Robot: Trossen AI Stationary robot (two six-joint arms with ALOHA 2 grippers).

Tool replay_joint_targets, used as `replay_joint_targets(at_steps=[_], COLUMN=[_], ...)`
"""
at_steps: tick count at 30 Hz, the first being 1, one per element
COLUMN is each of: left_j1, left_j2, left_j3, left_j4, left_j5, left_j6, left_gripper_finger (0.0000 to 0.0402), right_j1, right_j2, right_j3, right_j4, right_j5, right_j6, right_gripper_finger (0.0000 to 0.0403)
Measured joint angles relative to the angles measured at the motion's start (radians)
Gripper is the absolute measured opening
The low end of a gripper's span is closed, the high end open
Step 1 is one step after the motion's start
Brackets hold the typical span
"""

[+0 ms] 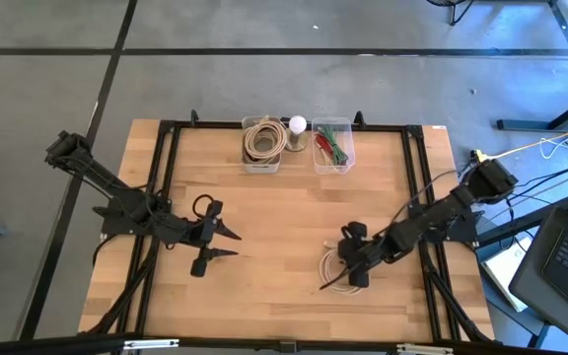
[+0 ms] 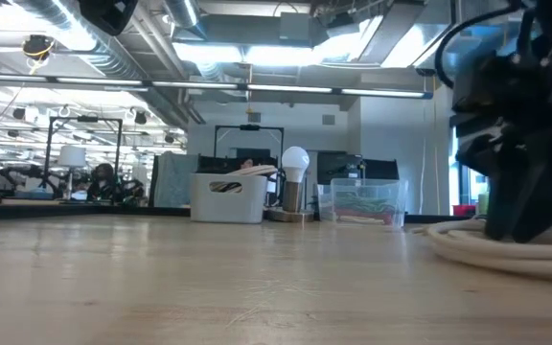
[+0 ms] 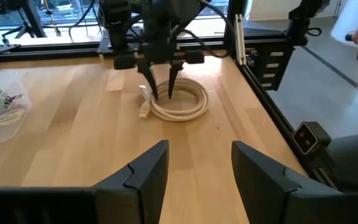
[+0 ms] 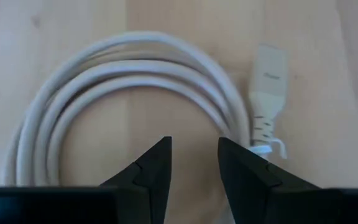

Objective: Pick & Place USB Port
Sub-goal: Put the light brown HDMI cable into the gray bin

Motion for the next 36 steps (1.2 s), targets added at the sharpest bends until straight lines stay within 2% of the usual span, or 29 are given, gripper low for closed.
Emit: replay_joint_targets(at_steps=[5, 10, 14, 20, 36], left_j1=[0.000, 0.000, 0.000, 0.000, 0.000], left_j2=[0.000, 0.000, 0.000, 0.000, 0.000], left_j3=[0.000, 0.000, 0.000, 0.000, 0.000], left_j4=[-0.001, -0.001, -0.001, -0.003, -0.005], left_j5=[-0.001, -0.002, -0.011, -0.008, -0.006], left_j6=[0.000, 0.000, 0.000, 0.000, 0.000], left_gripper_finger=[0.0168, 0.0168, 0.0168, 0.0168, 0.0168], right_j1=[-0.039, -0.043, -0.044, -0.066, -0.101], right_j2=[-0.001, -0.019, -0.011, -0.011, 0.008], right_j3=[0.013, 0.118, 0.187, 0.211, 0.210], right_j4=[-0.017, -0.087, -0.234, -0.413, -0.412], right_j5=[-0.012, -0.039, 0.017, 0.084, 0.021], right_j6=[-0.065, -0.107, -0.170, -0.189, -0.114], right_gripper_finger=[0.0133, 0.0133, 0.0133, 0.0136, 0.0186])
